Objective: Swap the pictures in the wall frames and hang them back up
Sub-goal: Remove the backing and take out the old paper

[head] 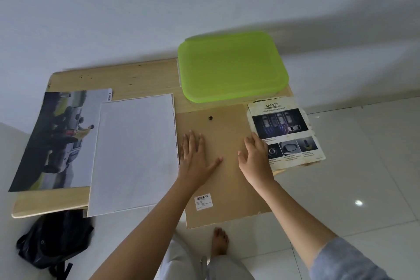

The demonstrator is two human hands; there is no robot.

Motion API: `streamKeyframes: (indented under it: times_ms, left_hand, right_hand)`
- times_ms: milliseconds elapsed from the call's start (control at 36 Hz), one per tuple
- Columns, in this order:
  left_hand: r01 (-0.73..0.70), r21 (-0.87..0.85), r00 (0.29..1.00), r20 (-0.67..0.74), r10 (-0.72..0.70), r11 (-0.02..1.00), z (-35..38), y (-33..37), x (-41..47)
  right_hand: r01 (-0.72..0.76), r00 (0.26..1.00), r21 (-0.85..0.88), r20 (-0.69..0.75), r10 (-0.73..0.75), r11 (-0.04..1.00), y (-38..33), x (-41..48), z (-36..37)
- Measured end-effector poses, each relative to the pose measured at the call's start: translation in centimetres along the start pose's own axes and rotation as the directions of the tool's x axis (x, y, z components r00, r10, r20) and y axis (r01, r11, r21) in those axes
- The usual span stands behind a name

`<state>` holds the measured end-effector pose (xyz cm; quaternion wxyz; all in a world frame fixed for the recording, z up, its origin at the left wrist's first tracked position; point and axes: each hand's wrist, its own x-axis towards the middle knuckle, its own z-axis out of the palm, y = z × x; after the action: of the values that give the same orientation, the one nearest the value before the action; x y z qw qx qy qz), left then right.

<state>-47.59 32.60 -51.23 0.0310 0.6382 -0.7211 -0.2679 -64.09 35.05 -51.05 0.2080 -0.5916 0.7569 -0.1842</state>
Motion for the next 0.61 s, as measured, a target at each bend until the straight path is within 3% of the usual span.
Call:
streamKeyframes:
  times_ms: [333,444,611]
  left_hand:
    - [-0.001,0.075,1.0,0.019,-0.001,0.997,-0.9,0.0,0.5]
    - [-0.06,0.083,0.998,0.012,0.06,0.995,-2.4,-0.3,0.7]
    - [-0.073,-0.127,0.974,-0.223,0.043,0.989,-6.1,-3.7,-0.4]
  right_hand:
    - [0.007,1.0,-0.045,0.014,-0.006,0.999,-0.1,0.1,-0.4]
    - [-0.008,1.0,-0.057,0.013,0.009,0.998,-0.9,0.3,-0.7]
    - [0.068,0.998,0.077,-0.013,-0.067,0.995,-5.8,0.1,0.1]
